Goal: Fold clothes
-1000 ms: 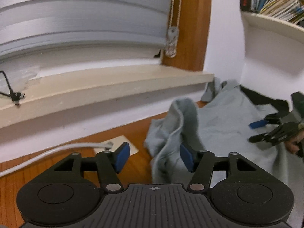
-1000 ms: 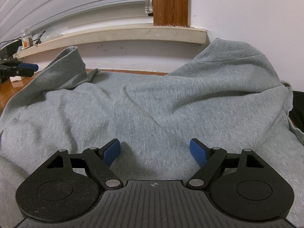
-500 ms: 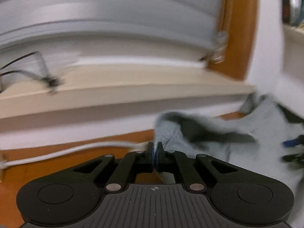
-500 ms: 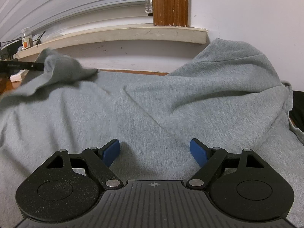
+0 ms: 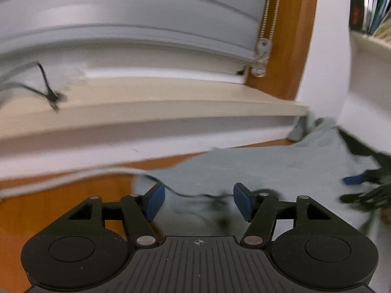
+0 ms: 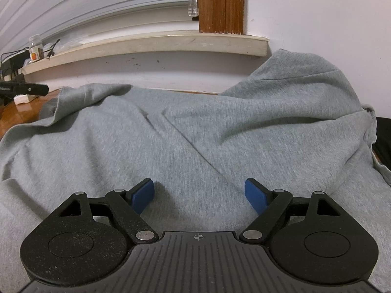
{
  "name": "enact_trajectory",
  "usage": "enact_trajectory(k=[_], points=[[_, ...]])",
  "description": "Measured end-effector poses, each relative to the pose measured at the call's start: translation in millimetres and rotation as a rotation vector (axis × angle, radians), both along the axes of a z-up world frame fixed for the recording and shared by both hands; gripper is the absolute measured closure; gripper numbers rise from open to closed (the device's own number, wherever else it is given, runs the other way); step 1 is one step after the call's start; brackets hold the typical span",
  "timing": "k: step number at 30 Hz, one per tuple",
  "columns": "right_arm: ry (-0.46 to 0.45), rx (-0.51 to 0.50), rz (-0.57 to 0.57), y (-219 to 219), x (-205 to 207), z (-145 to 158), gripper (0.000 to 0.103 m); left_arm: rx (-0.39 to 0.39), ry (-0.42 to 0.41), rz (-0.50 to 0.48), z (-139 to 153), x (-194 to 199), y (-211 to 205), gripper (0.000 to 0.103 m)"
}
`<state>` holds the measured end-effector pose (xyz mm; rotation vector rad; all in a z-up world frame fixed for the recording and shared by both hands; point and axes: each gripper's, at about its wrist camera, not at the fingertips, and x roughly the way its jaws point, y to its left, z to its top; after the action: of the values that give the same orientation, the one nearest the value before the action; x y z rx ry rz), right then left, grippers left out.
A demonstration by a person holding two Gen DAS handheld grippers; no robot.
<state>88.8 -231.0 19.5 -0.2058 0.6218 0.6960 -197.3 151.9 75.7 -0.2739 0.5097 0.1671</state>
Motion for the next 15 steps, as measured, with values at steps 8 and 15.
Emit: enact_trajectory(k=[8,15], points=[[0.001,0.0,0.003,0,1,0,0.022,-0.181,0.005,-0.036,-8,22,-28,0.064],[0.002,0.001,0.006,-1,1,0,0.022,-0.179,0.016,-0.042,-7,42,-39,0.037]])
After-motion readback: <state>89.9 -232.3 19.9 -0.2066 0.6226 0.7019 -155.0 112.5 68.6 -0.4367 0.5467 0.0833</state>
